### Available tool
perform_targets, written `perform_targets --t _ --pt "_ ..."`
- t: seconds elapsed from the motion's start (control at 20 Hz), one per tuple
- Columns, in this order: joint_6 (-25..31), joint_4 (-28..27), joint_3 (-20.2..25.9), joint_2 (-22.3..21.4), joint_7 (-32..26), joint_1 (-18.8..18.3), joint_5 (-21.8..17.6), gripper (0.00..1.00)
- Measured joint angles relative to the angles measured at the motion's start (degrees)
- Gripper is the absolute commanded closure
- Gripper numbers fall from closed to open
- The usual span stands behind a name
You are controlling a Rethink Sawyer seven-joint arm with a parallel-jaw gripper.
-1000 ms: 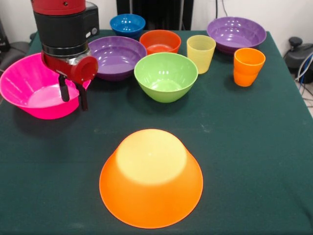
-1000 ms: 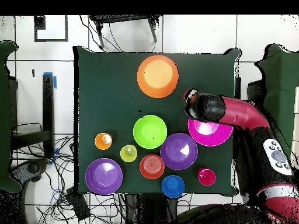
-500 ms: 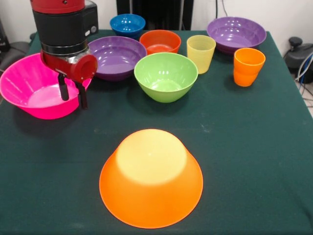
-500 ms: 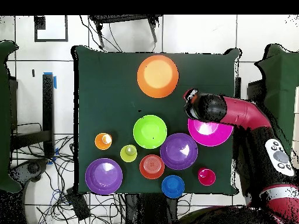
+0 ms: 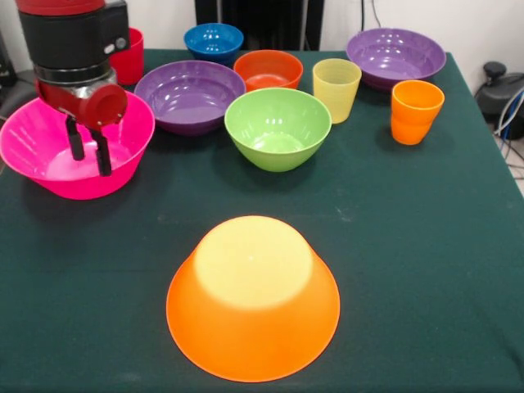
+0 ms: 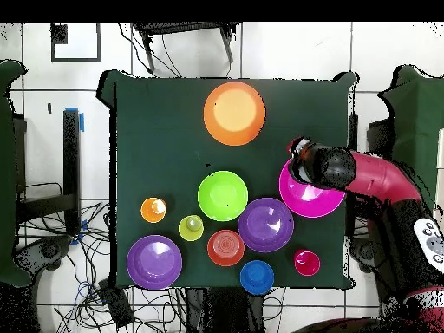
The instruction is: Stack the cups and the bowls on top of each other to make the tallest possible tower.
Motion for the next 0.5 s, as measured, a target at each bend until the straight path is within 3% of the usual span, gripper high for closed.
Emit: perform_targets --t 0.5 --pt "0.0 1.8 0.6 0.0 0.0 -2.5 -1.8 0.00"
